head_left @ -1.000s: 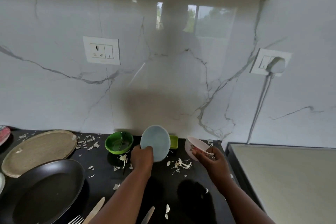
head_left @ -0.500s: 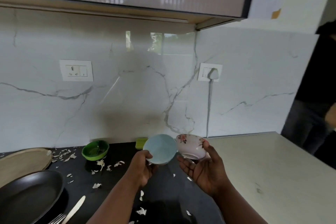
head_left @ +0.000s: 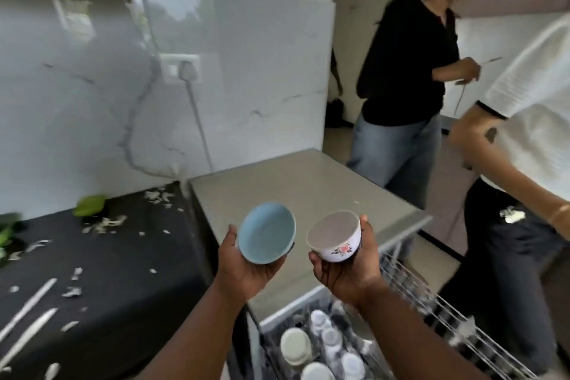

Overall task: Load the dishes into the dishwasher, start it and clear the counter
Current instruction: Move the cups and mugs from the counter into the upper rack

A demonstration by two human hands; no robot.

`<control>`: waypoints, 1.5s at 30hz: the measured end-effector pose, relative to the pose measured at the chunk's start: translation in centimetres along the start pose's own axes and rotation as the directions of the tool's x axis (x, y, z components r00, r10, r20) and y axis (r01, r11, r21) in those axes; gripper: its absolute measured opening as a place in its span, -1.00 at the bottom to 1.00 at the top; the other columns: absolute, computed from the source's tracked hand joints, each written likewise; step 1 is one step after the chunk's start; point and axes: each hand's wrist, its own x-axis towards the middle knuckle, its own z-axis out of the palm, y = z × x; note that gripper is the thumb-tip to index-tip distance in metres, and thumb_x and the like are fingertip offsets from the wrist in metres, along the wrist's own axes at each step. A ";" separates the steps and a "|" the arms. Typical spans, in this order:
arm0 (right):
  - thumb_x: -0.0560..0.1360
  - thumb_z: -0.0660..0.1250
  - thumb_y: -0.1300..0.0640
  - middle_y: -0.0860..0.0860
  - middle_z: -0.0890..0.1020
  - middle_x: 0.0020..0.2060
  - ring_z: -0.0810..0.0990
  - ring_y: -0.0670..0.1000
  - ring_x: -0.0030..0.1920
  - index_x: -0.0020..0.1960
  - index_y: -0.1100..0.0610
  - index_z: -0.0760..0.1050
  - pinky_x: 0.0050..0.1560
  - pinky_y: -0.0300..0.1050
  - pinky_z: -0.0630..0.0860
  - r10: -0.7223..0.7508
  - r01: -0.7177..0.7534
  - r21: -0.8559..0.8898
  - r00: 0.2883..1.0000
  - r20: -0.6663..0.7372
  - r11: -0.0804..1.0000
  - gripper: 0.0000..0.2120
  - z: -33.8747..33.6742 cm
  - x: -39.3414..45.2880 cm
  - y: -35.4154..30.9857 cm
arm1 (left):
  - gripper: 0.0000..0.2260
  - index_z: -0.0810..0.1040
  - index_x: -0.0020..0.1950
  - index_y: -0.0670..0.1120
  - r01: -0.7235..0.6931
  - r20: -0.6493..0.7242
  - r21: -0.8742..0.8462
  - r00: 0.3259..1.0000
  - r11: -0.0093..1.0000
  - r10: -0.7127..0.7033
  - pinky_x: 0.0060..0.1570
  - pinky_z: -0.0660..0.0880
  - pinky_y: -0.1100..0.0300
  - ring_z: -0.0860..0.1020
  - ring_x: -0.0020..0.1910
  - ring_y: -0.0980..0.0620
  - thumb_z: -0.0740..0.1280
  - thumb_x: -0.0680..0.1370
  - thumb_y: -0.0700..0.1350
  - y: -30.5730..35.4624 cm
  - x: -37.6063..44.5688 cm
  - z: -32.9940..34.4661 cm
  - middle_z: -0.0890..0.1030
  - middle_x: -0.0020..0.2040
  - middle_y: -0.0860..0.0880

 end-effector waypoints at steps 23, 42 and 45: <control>0.25 0.45 -0.32 0.23 0.68 -0.19 0.68 0.19 -0.27 0.13 0.15 0.50 -0.26 0.08 0.63 -0.040 0.200 0.149 0.714 -0.699 0.968 -0.33 -36.2 -8.3 0.0 | -0.22 0.46 0.19 -0.01 0.411 -0.432 0.791 0.900 0.454 -0.061 -0.15 0.60 -0.02 0.57 0.01 -0.17 0.44 0.16 0.45 -27.2 18.2 -3.8 0.55 0.09 -0.20; 0.37 0.42 -0.27 0.07 0.14 0.42 0.35 0.27 0.32 0.41 -0.27 0.04 0.06 0.21 0.57 -0.549 -0.552 -0.815 0.632 -0.547 0.176 -0.23 -38.4 9.1 2.4 | -0.11 0.19 0.46 0.20 0.163 -0.086 0.831 0.982 -0.532 0.166 -0.06 0.39 0.04 0.34 0.28 -0.23 0.57 0.25 0.23 -31.8 33.8 -10.2 0.22 0.40 -0.18; 0.40 0.40 -0.26 0.12 0.09 0.46 0.28 0.30 0.37 0.45 -0.25 -0.06 0.13 0.20 0.52 -0.543 -0.586 -0.806 0.650 -0.531 0.086 -0.18 -38.7 11.0 3.2 | -0.13 0.19 0.43 0.20 0.218 -0.126 0.825 0.971 -0.522 0.205 -0.05 0.41 0.03 0.36 0.27 -0.24 0.57 0.24 0.22 -32.0 35.4 -11.7 0.24 0.37 -0.18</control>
